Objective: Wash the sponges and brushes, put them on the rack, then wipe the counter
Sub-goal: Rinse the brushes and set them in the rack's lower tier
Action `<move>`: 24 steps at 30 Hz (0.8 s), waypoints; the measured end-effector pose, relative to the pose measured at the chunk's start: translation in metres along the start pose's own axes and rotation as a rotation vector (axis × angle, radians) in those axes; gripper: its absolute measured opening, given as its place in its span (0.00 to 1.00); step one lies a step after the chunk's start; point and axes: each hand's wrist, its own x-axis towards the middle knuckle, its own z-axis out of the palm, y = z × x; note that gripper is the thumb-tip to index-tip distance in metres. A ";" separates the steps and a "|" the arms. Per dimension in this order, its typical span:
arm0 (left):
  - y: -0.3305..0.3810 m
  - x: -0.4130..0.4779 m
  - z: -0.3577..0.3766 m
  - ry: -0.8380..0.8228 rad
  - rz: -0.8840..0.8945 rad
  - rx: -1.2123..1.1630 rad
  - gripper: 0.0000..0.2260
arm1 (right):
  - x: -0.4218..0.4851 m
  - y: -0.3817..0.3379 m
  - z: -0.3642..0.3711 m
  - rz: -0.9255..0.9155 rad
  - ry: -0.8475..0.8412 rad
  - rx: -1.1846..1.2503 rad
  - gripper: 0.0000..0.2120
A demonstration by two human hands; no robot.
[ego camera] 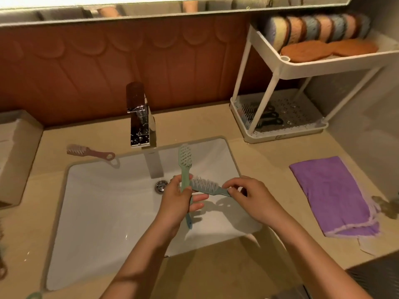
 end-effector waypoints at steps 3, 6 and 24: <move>0.003 -0.001 0.004 -0.002 -0.002 -0.012 0.11 | -0.006 -0.008 -0.007 -0.054 -0.009 -0.088 0.12; 0.004 -0.003 0.006 -0.029 -0.038 -0.008 0.11 | -0.009 -0.003 -0.014 -0.101 -0.024 -0.161 0.13; 0.019 0.018 0.089 -0.056 0.035 0.361 0.12 | 0.054 0.112 -0.123 -0.042 0.157 -0.365 0.11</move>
